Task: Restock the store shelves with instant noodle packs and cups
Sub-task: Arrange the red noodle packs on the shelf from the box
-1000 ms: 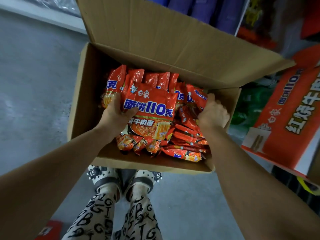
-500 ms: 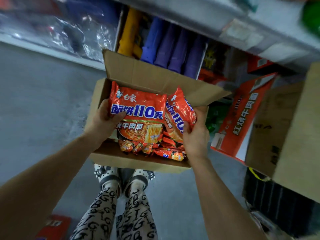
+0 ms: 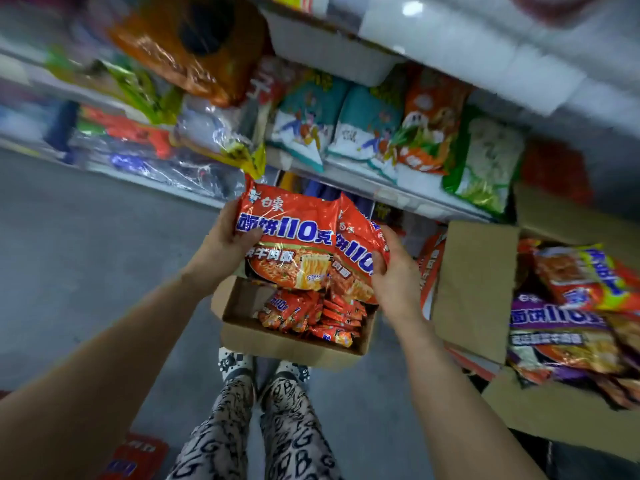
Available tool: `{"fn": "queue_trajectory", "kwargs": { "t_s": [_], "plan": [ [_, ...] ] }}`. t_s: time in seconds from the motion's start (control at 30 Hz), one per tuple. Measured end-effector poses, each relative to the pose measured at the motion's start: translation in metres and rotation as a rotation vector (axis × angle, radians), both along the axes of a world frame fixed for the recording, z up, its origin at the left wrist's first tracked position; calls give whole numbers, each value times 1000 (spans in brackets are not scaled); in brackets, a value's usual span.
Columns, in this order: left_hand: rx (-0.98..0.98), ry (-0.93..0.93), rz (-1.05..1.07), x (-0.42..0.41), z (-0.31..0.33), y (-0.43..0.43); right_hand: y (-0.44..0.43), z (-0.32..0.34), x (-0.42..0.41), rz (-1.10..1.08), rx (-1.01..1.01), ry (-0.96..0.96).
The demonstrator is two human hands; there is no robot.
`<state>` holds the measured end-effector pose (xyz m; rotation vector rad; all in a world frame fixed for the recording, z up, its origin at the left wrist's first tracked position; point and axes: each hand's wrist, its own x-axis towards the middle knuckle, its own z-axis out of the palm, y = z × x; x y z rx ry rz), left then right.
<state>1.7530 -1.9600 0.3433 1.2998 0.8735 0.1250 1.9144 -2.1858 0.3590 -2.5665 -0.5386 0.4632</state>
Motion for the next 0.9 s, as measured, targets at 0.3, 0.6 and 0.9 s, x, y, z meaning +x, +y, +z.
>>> {"fn": "queue_trajectory", "kwargs": {
  "t_s": [0.3,0.6,0.9],
  "plan": [
    [111,-259,-8,-4,172,20,8,170,12,85,239,-186],
    [291,-508,-13,-1,307,30,12,311,23,133,505,-388],
    [444,-660,73,5,399,43,19,422,36,157,707,-390]
  ]
}}
